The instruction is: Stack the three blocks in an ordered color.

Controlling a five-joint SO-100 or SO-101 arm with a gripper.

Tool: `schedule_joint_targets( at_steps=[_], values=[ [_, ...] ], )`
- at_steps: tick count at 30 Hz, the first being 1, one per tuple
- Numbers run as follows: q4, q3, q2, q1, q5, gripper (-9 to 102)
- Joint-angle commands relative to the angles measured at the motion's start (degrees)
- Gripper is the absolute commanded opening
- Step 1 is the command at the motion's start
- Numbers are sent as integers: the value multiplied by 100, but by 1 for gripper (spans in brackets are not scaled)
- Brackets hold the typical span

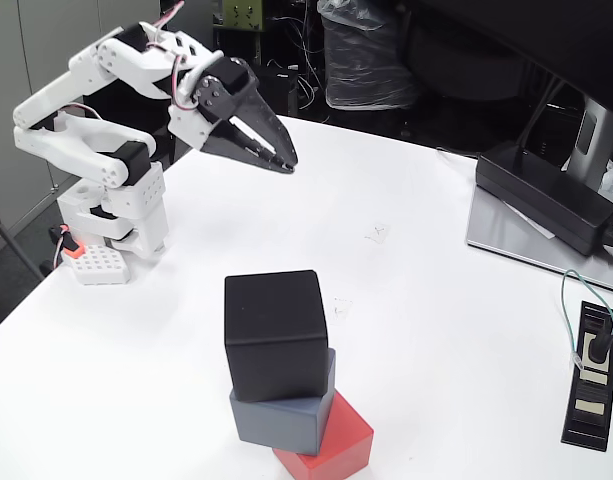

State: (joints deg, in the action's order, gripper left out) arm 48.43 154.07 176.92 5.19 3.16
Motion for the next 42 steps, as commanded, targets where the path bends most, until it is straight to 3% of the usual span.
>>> schedule_joint_targets(
  at_steps=[1,13,21,29,42],
  values=[
    [-677,800,422,70,-79,0],
    [-1626,2303,1195,79,-88,0],
    [-1635,2303,1204,88,-167,0],
    [-1564,2303,1187,88,-1301,0],
    [-1556,2303,1134,88,-1389,0]
  ],
)
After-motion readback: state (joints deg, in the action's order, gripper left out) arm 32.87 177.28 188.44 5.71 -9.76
